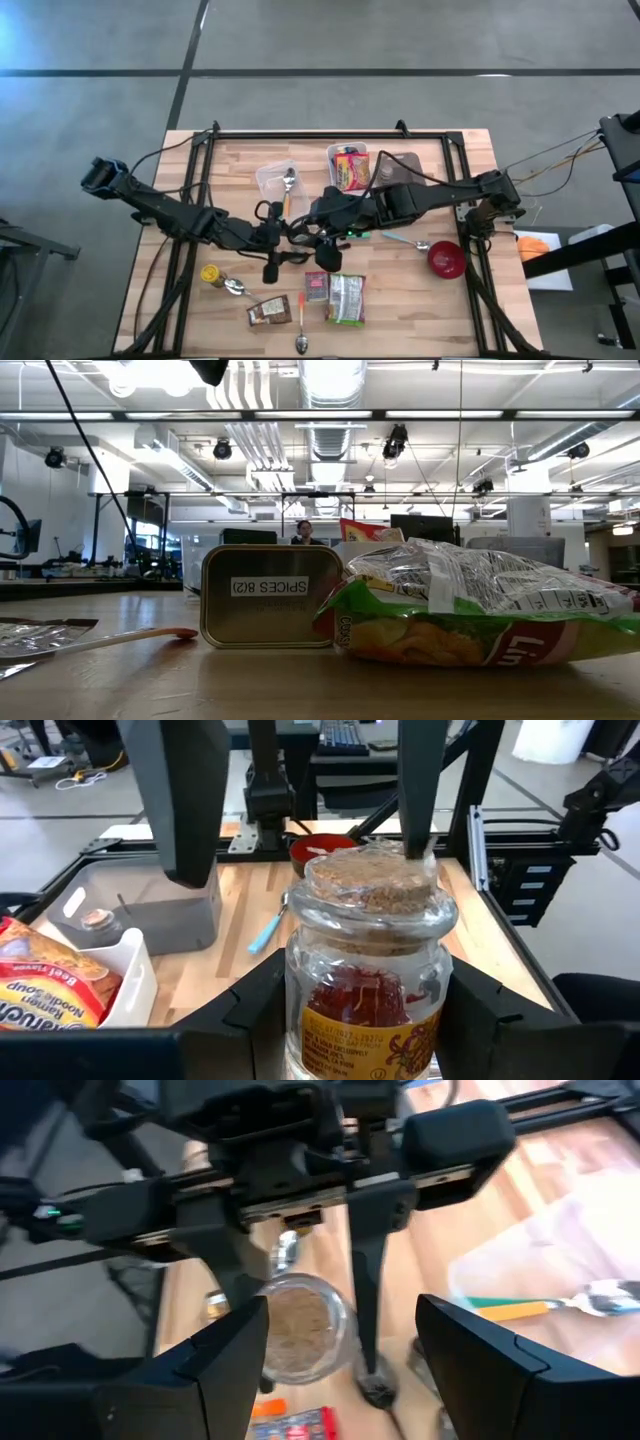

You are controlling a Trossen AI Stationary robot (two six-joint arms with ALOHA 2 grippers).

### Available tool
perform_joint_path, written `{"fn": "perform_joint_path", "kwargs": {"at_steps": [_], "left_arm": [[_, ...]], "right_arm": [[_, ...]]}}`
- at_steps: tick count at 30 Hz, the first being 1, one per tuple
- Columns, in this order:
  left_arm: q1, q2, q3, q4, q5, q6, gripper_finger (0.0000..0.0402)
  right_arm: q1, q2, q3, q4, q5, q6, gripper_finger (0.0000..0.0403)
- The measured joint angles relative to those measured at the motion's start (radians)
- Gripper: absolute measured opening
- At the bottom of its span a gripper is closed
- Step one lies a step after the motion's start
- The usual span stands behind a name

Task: Pick & Place Food Item
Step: Put the brown seasoning bottle into the black bin

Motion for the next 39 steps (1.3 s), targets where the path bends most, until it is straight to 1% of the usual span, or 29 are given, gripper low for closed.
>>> {"fn": "perform_joint_path", "kwargs": {"at_steps": [9,14,17,20,23,25,35,39], "left_arm": [[0.003,0.0,0.0,-0.003,-0.01,-0.02,0.0177],[0.004,-0.001,0.002,0.002,-0.008,-0.02,0.0177],[0.005,-0.001,0.002,0.011,-0.007,-0.022,0.0177],[0.004,-0.001,0.002,0.012,-0.004,-0.042,0.0177],[0.005,-0.001,0.002,0.013,-0.002,-0.06,0.0177],[0.005,-0.001,0.002,0.013,-0.001,-0.071,0.0177],[0.005,-0.001,0.002,0.011,-0.001,-0.104,0.0177],[0.005,-0.001,0.002,0.011,-0.001,-0.105,0.0177]], "right_arm": [[0.016,0.001,0.0,0.003,-0.015,0.015,0.0253],[0.02,0.001,-0.009,0.008,0.04,0.014,0.0253],[0.02,0.002,-0.022,0.016,0.044,0.01,0.0253],[0.02,0.002,-0.042,0.061,0.051,0.002,0.0253],[0.02,0.002,-0.046,0.073,0.101,0.0,0.0253],[0.02,0.002,-0.046,0.074,0.112,0.0,0.0253],[0.018,0.002,-0.046,0.063,0.112,0.033,0.0253],[0.015,0.002,-0.046,0.062,0.093,0.042,0.0253]]}}
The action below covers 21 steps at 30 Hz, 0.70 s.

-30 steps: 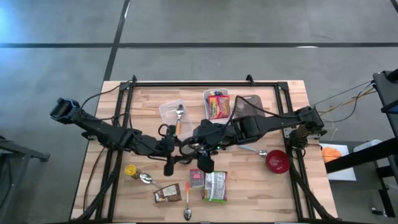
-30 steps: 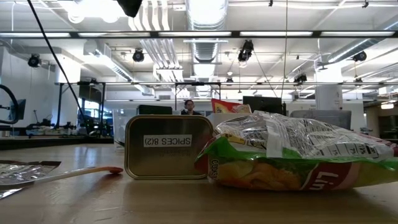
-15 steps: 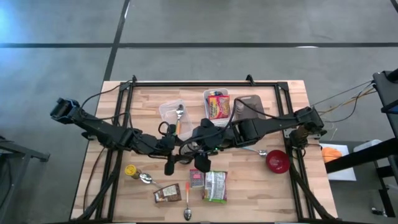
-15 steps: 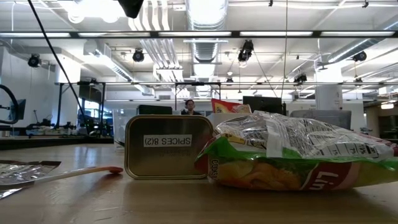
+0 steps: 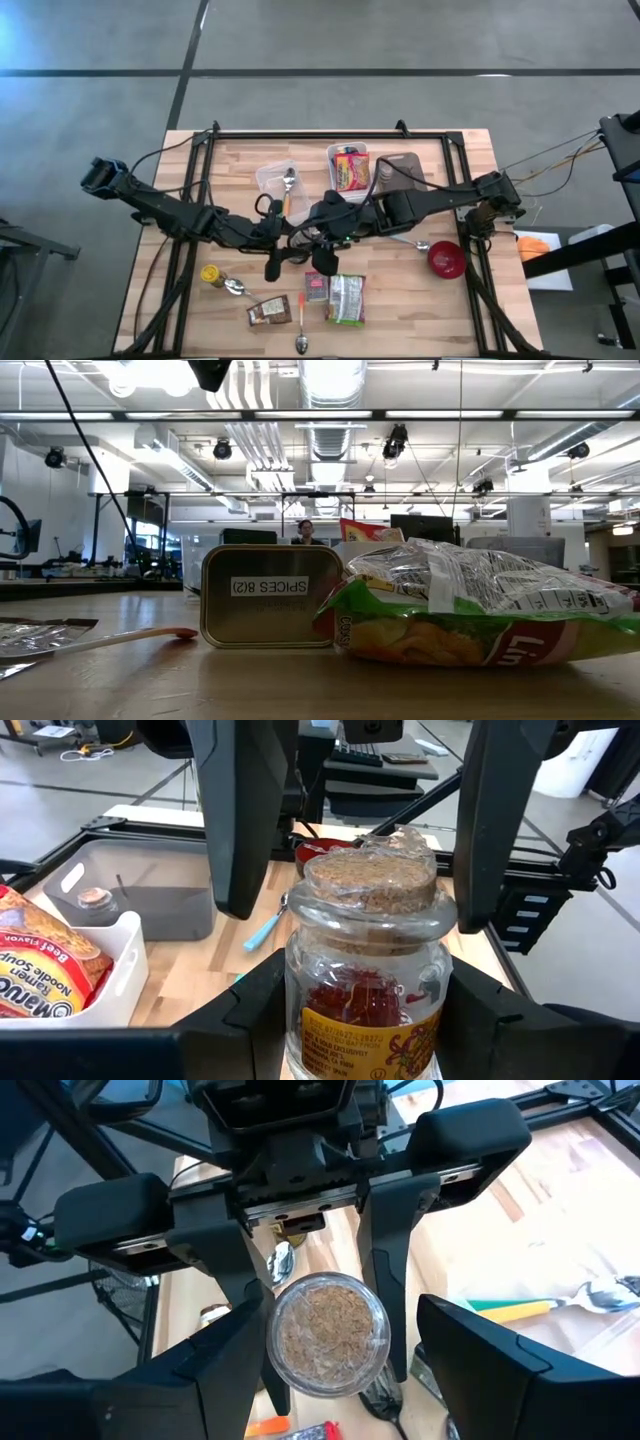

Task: Pick & Place Food Item
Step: Put the brown seasoning bottle into the black bin

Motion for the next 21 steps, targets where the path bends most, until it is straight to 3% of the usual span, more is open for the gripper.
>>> {"fn": "perform_joint_path", "kwargs": {"at_steps": [21], "left_arm": [[0.0,-0.001,0.0,-0.017,0.0,-0.043,0.0177]], "right_arm": [[-0.018,0.037,0.043,-0.01,-0.026,0.004,0.0253]]}}
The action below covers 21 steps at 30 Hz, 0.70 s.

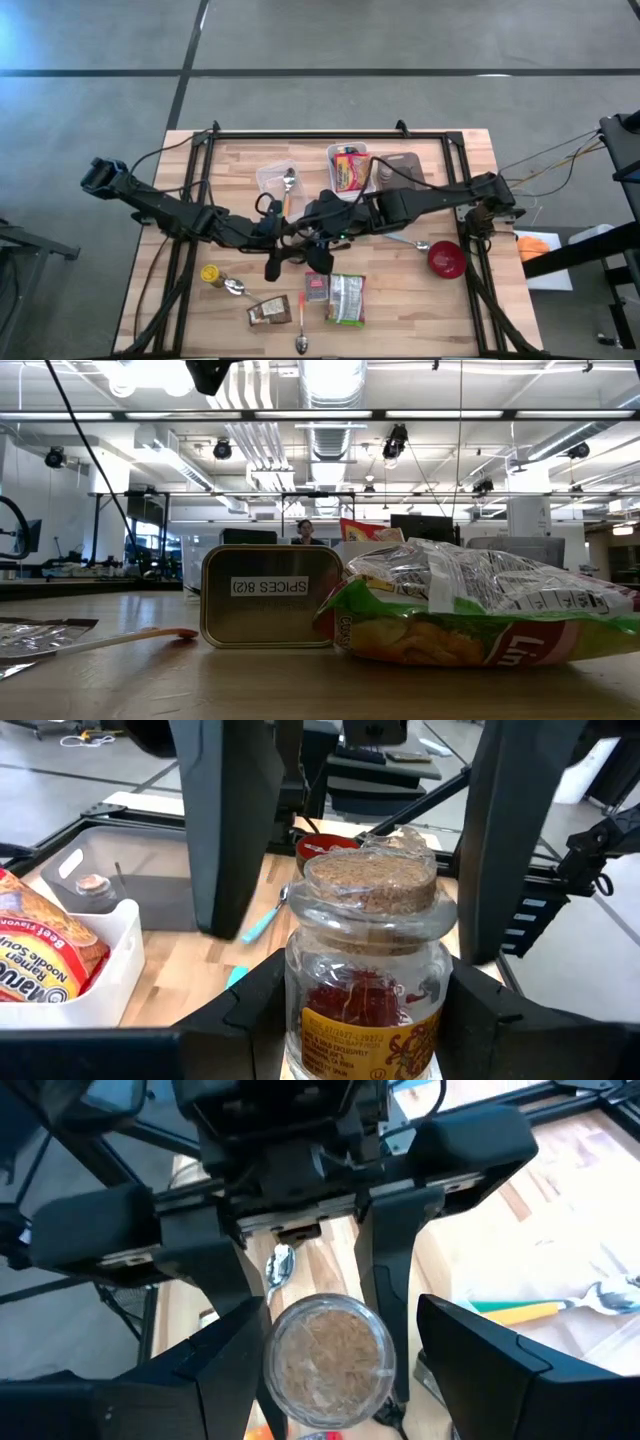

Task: Pick & Place Food Item
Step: Put the brown seasoning bottle into the black bin

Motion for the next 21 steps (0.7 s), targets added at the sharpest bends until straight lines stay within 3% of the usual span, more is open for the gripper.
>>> {"fn": "perform_joint_path", "kwargs": {"at_steps": [6,15,21], "left_arm": [[0.0,0.0,0.0,-0.005,0.002,-0.002,0.0177],[0.001,0.0,0.0,-0.004,-0.001,-0.002,0.0177],[0.001,0.001,0.0,-0.001,0.0,0.001,0.0177]], "right_arm": [[0.0,0.006,0.004,-0.019,0.0,0.006,0.0248],[0.001,0.009,0.003,-0.022,-0.006,0.006,0.0173],[0.001,0.009,0.003,-0.03,-0.006,0.007,0.0171]]}}
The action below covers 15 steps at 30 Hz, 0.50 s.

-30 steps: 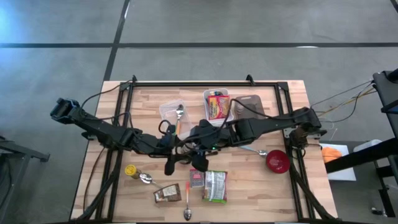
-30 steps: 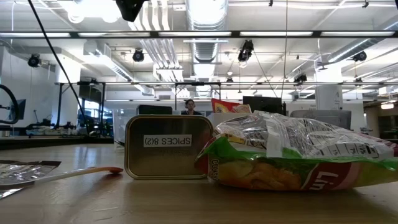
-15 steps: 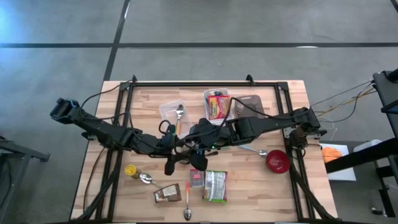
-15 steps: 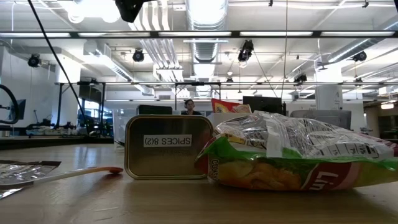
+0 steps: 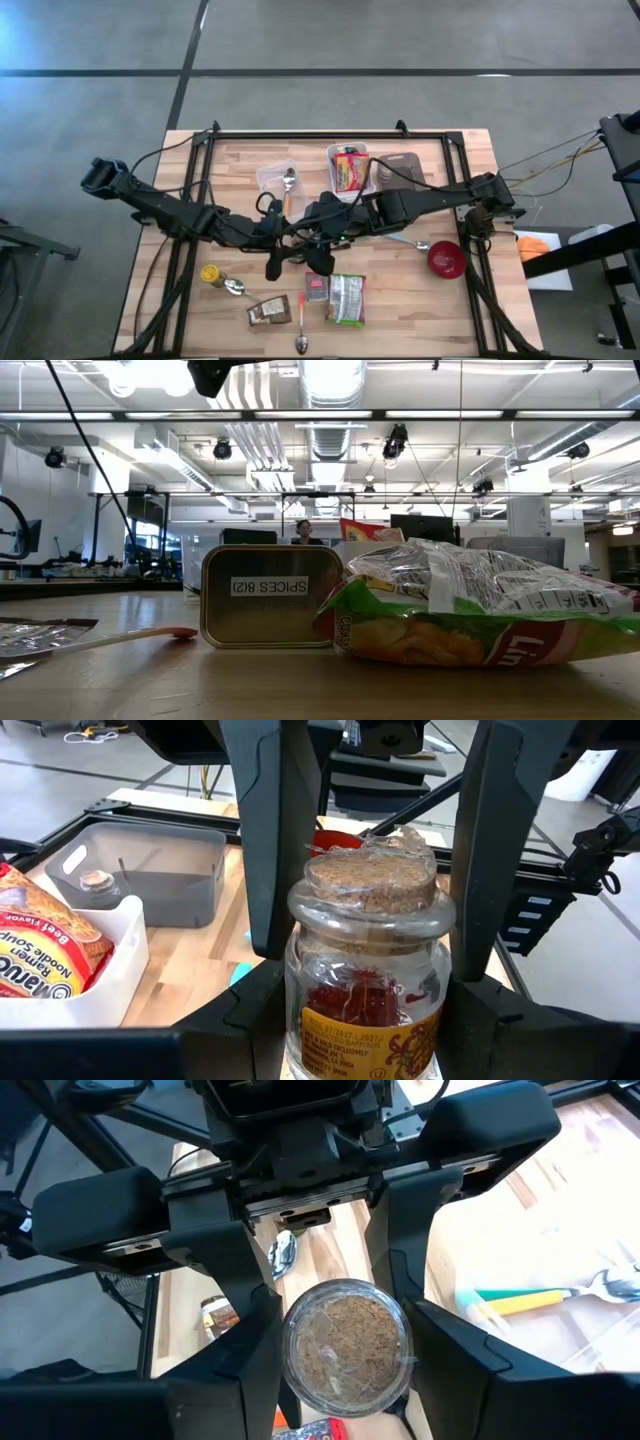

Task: Pick & Place Food Item
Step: Put the brown seasoning bottle into the black bin

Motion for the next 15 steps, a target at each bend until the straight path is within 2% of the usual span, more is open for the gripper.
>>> {"fn": "perform_joint_path", "kwargs": {"at_steps": [6,12,15], "left_arm": [[0.0,0.0,0.0,0.015,0.001,0.012,0.0181],[-0.001,0.0,0.0,0.028,-0.002,0.016,0.0321],[-0.001,-0.001,0.0,0.043,-0.024,0.016,0.037]], "right_arm": [[0.0,-0.002,0.0,-0.006,0.009,0.014,0.0171],[-0.005,-0.007,0.0,-0.039,0.014,0.018,0.0171],[-0.01,-0.028,-0.001,-0.076,0.015,0.019,0.0171]]}}
